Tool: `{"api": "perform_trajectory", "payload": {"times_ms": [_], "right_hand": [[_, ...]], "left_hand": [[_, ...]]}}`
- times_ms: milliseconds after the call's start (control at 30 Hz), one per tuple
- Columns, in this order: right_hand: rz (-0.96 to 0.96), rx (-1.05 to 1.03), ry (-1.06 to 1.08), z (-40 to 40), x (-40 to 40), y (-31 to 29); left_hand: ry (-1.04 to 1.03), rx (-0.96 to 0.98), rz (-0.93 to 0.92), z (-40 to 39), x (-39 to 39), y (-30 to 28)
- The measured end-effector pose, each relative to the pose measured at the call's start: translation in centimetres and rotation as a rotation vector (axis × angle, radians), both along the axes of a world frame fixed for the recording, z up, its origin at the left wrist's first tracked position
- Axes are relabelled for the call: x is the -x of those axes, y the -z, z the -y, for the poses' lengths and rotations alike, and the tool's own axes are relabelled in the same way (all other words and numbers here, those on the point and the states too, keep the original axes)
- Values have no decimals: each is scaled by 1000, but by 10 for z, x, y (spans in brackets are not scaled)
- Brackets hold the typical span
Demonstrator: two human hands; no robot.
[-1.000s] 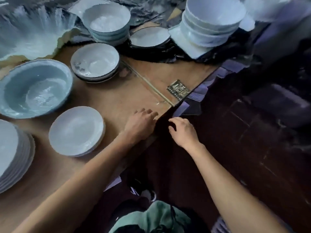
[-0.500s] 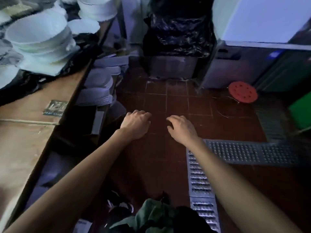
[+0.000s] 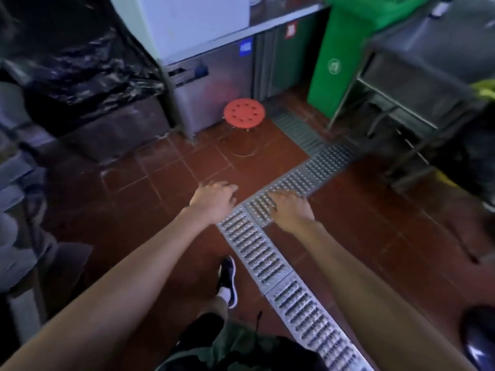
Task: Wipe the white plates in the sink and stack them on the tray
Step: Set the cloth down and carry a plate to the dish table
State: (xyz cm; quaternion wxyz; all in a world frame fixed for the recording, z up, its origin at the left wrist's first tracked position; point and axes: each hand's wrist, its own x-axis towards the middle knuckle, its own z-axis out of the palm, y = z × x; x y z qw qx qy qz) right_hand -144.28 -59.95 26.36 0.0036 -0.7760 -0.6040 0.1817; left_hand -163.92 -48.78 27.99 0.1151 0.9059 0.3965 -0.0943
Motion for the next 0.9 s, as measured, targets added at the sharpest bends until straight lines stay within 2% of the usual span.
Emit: {"api": "perform_trajectory", "payload": {"times_ms": [267,467,733,900], "right_hand": [[47,84,298,-26,-121,9],[-5,97,527,-21,-195,9],[-52,72,822,44,-299,3],[-61,8,943,88,-386,8]], "left_hand": [[292,30,37,-76,-161,25],[501,52,36,-107,-267,30],[771,65,46,-75,-433,32],[856,31,34,-34,-545,30]]}}
